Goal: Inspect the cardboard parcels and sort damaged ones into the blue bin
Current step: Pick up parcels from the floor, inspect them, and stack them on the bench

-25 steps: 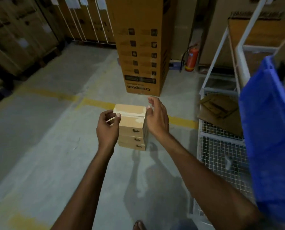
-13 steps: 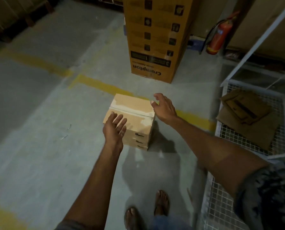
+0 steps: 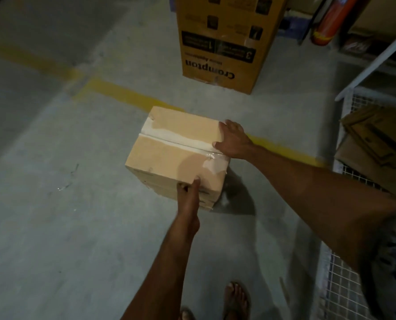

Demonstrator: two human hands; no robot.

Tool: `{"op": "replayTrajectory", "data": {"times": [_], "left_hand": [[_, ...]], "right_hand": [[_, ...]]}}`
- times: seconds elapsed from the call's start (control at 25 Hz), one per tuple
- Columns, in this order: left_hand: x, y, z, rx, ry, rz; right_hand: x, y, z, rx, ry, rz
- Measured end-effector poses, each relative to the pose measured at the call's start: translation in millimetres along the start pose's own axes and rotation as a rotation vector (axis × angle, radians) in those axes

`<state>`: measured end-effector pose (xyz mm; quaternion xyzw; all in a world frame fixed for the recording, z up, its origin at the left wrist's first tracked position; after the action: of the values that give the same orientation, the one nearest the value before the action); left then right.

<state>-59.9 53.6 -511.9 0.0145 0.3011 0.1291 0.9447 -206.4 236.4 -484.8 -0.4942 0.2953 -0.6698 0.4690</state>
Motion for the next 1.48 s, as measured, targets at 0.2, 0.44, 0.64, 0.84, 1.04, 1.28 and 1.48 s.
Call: {"op": "replayTrajectory", "data": {"times": [0.2, 0.44, 0.64, 0.84, 1.04, 1.28, 1.48], "left_hand": [[13.8, 10.5, -5.7, 0.021, 0.057, 0.001], [-8.6, -26.7, 67.0, 0.013, 0.152, 0.062], [-103.8, -60.7, 153.8, 0.012, 0.342, 0.058], [-186.3, -84.5, 286.6, 0.079, 0.582, -0.072], [-192.5, -101.9, 435.0, 0.11, 0.808, -0.14], [-151.2, -133.6, 606.2, 0.06, 1.011, -0.179], [-86.0, -164.1, 718.1, 0.078, 1.064, -0.288]], "right_hand": [[-7.2, -0.6, -2.0, -0.034, 0.184, -0.052], [36.3, -34.7, 62.5, -0.269, 0.27, -0.334], [104.8, -123.8, 149.2, -0.404, 0.17, -0.665], [164.9, -225.1, 271.8, -0.57, 0.078, -0.777], [209.0, -274.2, 403.3, -0.683, 0.064, -0.82], [241.2, -287.5, 569.2, -0.773, -0.043, -0.943], [245.8, -291.8, 714.8, -0.819, -0.137, -0.992]]}}
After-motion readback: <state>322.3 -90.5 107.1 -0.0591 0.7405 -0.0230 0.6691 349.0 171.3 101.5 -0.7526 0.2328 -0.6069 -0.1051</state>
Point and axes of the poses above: each hand's wrist, its own z-axis away from the middle knuckle, its own y-axis out of the palm, x = y × z, the point moved 5 cm from there along -z, towards the middle knuckle, and after that the axes turned 8 degrees about -y, right-handed, at the moved point
